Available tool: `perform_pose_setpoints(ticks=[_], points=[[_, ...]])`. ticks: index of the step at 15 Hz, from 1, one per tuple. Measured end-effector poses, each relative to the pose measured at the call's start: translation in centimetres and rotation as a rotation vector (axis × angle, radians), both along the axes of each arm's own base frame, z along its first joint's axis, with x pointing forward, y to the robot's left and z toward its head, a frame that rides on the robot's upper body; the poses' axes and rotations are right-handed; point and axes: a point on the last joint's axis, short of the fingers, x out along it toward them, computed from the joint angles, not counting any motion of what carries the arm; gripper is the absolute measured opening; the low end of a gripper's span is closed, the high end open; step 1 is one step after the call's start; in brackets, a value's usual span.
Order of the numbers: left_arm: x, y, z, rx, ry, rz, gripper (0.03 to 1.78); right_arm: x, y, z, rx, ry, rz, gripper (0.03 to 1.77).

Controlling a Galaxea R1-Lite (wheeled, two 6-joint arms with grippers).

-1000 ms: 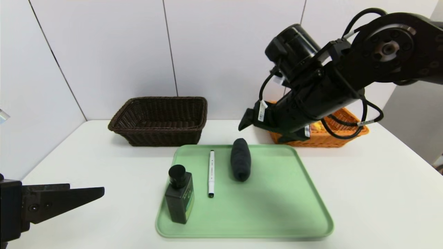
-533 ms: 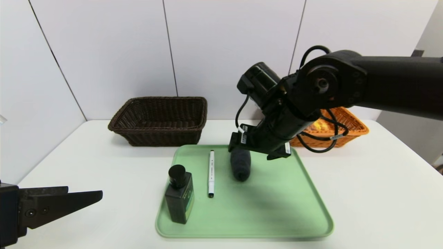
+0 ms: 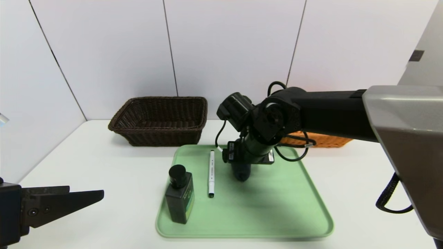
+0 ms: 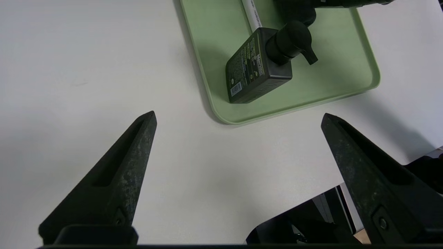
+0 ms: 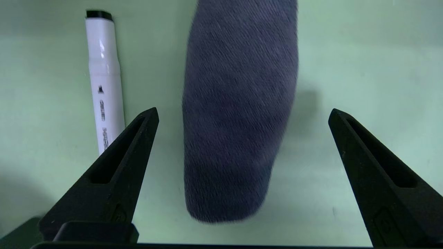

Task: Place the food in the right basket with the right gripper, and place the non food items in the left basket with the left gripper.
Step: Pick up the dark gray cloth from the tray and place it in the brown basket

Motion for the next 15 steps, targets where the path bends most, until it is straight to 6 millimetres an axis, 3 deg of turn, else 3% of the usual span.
perform_pose_setpoints(ticks=[3,4,7,11,12,15], points=[[0.1,0.0,0.0,0.000,0.003,-0.001,1.69,0.3,0.4,-0.7,-0.031,-0.012,0.019,1.69],[0.1,0.0,0.0,0.001,0.003,-0.001,1.69,0.3,0.5,-0.9,-0.032,-0.011,0.020,1.62],[0.1,0.0,-0.1,0.001,0.005,-0.001,1.69,0.3,0.5,-1.1,-0.034,-0.006,0.020,1.14],[0.1,0.0,-0.1,0.003,0.007,0.000,1.69,0.3,0.5,-1.1,-0.033,-0.005,0.016,0.67],[0.1,0.0,-0.1,0.003,0.007,0.000,1.69,0.3,0.5,-0.9,-0.030,-0.009,0.017,0.24],[-0.1,0.0,-0.3,0.004,0.011,0.000,1.69,-0.8,0.9,1.4,0.025,-0.073,0.052,0.25]])
